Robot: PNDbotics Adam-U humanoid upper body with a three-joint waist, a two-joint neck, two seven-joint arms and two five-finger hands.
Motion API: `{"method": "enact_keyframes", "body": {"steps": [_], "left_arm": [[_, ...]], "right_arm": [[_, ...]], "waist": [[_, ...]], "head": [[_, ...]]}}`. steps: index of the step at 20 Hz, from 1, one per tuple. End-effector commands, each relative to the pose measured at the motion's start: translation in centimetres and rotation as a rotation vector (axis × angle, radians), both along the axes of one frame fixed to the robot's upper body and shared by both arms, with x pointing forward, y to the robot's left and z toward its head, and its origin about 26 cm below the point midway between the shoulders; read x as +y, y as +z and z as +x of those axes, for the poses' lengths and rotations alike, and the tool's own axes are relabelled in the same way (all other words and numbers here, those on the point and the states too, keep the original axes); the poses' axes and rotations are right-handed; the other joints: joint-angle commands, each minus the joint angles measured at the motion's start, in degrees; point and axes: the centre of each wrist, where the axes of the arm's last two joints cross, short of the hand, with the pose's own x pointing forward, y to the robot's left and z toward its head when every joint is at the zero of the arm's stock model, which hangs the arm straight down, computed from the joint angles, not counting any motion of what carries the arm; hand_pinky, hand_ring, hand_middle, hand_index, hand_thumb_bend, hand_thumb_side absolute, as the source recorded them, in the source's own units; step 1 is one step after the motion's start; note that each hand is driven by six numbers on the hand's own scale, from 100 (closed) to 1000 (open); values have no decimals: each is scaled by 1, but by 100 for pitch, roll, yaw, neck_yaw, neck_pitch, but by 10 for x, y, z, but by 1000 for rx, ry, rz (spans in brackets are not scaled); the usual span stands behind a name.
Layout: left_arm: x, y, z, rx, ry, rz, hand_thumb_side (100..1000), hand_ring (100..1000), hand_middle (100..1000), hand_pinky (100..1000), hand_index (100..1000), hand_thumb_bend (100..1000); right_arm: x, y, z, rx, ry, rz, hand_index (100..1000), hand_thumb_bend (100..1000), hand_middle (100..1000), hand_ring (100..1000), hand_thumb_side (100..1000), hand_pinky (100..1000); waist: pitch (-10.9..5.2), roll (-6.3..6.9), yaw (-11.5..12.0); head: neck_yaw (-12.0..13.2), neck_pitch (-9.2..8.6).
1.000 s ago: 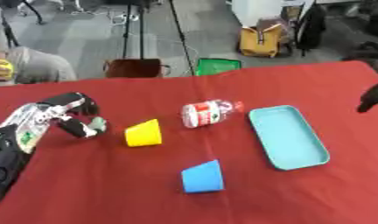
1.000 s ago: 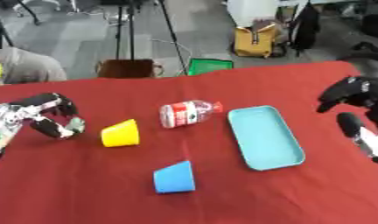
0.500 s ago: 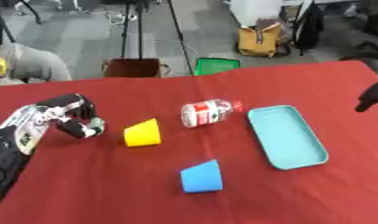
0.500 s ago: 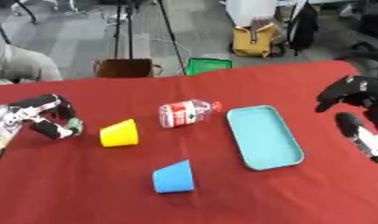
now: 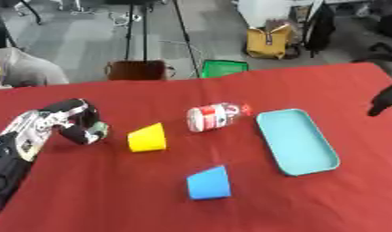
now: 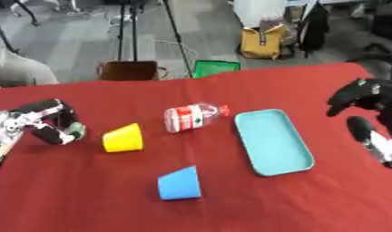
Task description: Pick up objects on the table and place them in the box.
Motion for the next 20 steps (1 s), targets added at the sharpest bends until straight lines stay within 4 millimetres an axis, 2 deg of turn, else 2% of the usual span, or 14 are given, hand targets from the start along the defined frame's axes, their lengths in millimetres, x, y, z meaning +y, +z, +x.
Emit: {"method": "enact_keyframes", "body": {"steps": [1,2,7,11,12,15,20], "left_arm": [[4,19,2,-50,2,-24,155,523,406,544,446,128],[4,24,2,-65,1,-35,124,499,368,516,409,100],[-3,62,3,-197,-40,-68,105,489,351,495,392,100],[-10,73,2,-218,-47,-90,105,489,351,495,392,100],[-13,75,3,-223,-56,-96,114,485,346,468,387,100],[-49,92,16,-268,-190,-131,125,483,346,453,386,100],[-76,106,26,-258,-279,-167,135,483,346,447,386,100]], "right_arm": [[-1,11,1,-99,56,-55,733,229,638,598,474,604],[-1,10,1,-98,56,-55,733,231,639,598,474,604],[-2,10,1,-97,52,-54,733,232,639,598,475,604],[-2,11,1,-97,52,-54,733,232,639,598,475,604],[-1,10,1,-96,54,-53,733,235,639,598,475,604],[1,8,1,-91,64,-54,733,237,639,599,475,604],[4,8,1,-88,76,-56,733,237,639,598,475,604]], "waist": [[-70,-11,-1],[-78,-12,0],[-100,-2,16],[-106,0,15],[-122,-6,-5],[-162,-19,-86],[-182,-4,-182]], "head": [[-24,-41],[-26,-33],[-44,-18],[-44,-18],[-26,-11],[17,0],[56,0]]}}
